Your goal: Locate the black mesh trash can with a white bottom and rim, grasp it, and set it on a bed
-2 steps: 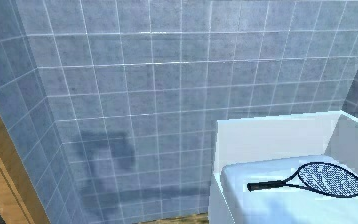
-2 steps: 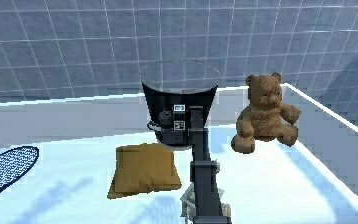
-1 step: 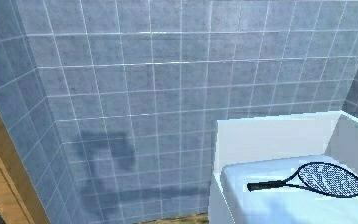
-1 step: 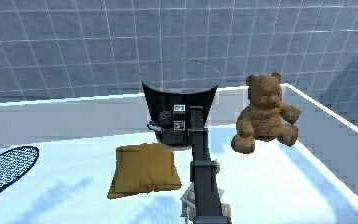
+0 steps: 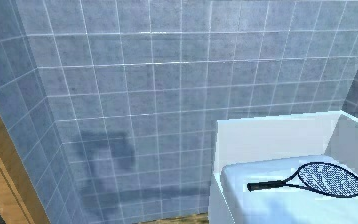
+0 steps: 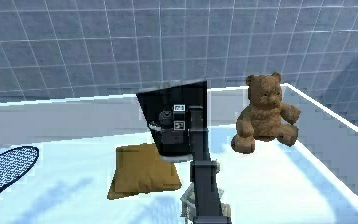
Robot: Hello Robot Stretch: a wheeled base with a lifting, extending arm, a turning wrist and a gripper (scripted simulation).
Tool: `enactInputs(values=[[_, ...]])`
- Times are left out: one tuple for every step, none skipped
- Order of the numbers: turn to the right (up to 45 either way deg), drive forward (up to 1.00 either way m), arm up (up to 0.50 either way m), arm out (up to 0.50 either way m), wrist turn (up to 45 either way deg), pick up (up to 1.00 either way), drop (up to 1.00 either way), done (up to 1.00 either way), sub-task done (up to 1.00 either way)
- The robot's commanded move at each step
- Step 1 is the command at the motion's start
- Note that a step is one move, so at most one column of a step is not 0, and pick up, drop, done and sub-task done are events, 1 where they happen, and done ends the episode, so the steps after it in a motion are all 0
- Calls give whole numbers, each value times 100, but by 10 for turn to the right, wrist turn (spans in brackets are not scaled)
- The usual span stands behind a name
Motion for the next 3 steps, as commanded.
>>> enactInputs(values=[[0, 0, 10, 0, 0, 0, 0, 0, 0], [0, 0, 0, -8, 0, 0, 0, 0, 0], [0, 0, 6, 0, 0, 0, 0, 0, 0]])
